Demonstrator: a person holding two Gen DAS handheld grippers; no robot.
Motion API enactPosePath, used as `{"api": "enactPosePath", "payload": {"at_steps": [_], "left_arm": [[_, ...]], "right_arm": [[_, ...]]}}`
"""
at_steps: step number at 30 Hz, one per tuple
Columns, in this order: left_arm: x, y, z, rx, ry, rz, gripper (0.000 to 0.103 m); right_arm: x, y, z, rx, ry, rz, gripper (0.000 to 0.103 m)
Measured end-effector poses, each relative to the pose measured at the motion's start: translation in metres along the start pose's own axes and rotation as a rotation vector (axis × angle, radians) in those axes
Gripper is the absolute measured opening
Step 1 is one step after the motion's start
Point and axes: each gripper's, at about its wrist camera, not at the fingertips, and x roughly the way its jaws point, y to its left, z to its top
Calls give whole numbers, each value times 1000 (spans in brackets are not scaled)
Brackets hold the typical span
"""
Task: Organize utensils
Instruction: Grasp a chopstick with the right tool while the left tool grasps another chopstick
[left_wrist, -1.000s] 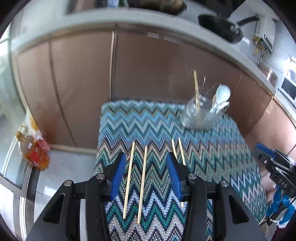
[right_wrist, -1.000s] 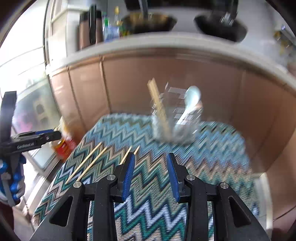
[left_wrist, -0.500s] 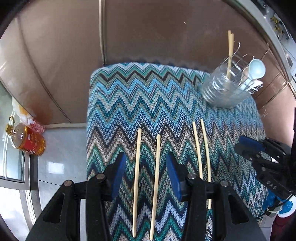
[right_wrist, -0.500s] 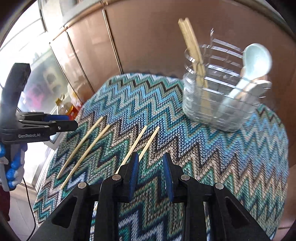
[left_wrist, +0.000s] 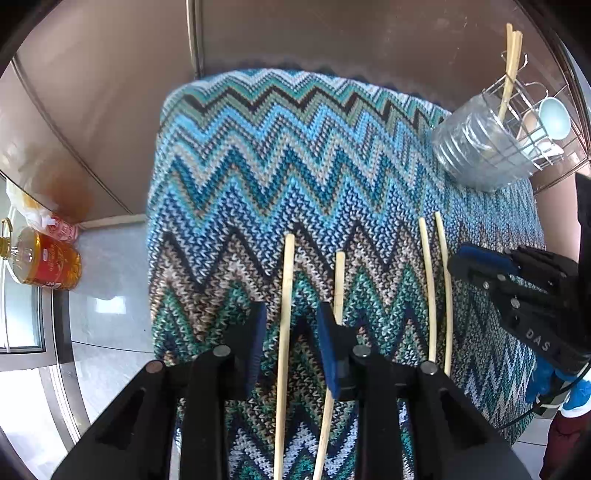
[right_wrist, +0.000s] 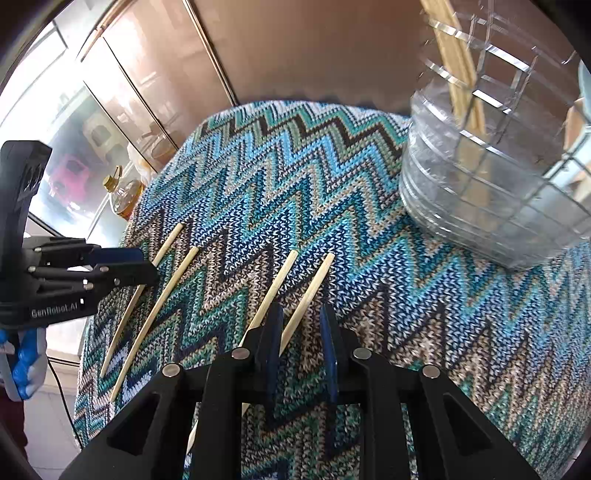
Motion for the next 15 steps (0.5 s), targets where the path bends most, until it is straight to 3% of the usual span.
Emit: {"api": "enactPosePath", "payload": {"at_steps": [12,15], "left_arm": [[14,6,4,5,54,-13,17],[15,9,5,12,66,-4,11]], "right_arm": [[26,7,19,-24,101,-15,17],[31,11,23,-25,111,-22,17]]}}
